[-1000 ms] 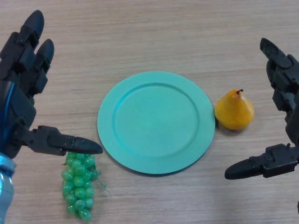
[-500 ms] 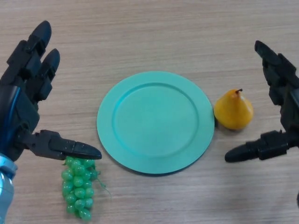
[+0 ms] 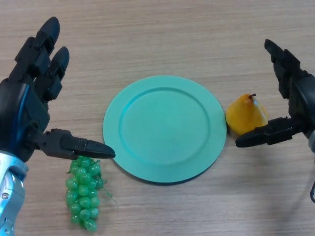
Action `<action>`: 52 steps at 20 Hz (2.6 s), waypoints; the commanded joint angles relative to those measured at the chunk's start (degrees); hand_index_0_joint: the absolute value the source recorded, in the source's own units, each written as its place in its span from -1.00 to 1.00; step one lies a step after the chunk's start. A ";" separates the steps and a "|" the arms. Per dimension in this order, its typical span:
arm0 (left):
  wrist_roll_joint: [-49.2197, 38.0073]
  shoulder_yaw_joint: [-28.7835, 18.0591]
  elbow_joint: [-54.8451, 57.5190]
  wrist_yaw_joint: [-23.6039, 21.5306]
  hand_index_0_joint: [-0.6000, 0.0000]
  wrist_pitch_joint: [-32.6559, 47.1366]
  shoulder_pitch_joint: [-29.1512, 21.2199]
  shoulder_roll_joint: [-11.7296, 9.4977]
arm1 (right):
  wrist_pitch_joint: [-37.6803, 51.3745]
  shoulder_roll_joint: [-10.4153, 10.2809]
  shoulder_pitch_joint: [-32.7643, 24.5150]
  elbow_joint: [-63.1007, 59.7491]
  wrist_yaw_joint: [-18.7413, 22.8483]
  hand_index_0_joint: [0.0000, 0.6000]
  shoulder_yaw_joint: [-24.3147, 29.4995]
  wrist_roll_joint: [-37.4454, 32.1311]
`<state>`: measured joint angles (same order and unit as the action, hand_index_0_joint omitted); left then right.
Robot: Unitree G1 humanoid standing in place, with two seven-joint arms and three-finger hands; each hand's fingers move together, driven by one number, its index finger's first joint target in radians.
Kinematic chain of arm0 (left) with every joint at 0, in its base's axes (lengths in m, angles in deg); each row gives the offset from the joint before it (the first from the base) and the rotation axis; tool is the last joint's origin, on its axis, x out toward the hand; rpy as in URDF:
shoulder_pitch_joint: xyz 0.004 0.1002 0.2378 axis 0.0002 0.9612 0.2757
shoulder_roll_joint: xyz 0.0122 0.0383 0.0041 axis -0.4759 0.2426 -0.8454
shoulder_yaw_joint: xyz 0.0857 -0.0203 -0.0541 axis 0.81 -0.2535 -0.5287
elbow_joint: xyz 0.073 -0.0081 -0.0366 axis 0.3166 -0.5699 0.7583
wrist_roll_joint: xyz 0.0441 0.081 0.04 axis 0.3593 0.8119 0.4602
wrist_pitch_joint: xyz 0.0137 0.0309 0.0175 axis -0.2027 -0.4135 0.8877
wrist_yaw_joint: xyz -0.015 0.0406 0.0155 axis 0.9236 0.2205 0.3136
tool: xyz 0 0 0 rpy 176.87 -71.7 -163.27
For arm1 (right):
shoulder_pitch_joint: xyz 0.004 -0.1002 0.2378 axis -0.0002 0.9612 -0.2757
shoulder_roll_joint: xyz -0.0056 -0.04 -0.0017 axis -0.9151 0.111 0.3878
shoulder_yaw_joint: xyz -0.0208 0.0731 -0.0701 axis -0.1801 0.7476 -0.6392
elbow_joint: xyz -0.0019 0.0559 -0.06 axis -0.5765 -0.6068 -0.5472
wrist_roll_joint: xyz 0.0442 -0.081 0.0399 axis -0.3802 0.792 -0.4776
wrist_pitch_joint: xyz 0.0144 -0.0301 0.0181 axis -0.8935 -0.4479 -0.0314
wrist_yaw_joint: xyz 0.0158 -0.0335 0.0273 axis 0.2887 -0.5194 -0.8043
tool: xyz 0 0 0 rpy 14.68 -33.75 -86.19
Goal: Pick up the yellow pear and place it on the plate
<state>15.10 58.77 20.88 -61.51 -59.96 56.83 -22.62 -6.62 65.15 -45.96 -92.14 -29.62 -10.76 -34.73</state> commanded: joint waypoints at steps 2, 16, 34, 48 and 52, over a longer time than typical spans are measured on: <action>-1.04 -3.31 1.14 -0.23 1.00 6.97 -2.31 -2.48 | 12.82 2.02 -8.93 -8.96 2.06 -1.00 1.15 0.39; -0.62 -5.68 0.54 -0.80 1.00 10.53 -1.62 -3.18 | 38.04 3.92 -23.33 -50.59 22.52 1.00 -7.87 28.28; -1.65 -6.67 1.88 -1.03 1.00 11.19 -1.07 -3.34 | 35.20 -5.09 -22.60 -33.03 18.56 1.00 -5.02 27.55; -2.19 -8.63 1.76 0.22 1.00 11.00 0.97 -3.35 | 11.57 -6.77 -17.65 -22.59 10.80 1.00 -28.55 -17.57; -2.01 -8.60 1.68 0.05 1.00 11.77 1.17 -3.02 | 13.05 -6.77 -17.33 -22.11 10.57 -0.16 -28.58 -15.20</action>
<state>14.92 53.99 19.66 -61.77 -57.57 59.63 -24.04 -0.97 57.98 -59.70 -117.62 -18.95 -42.40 -50.24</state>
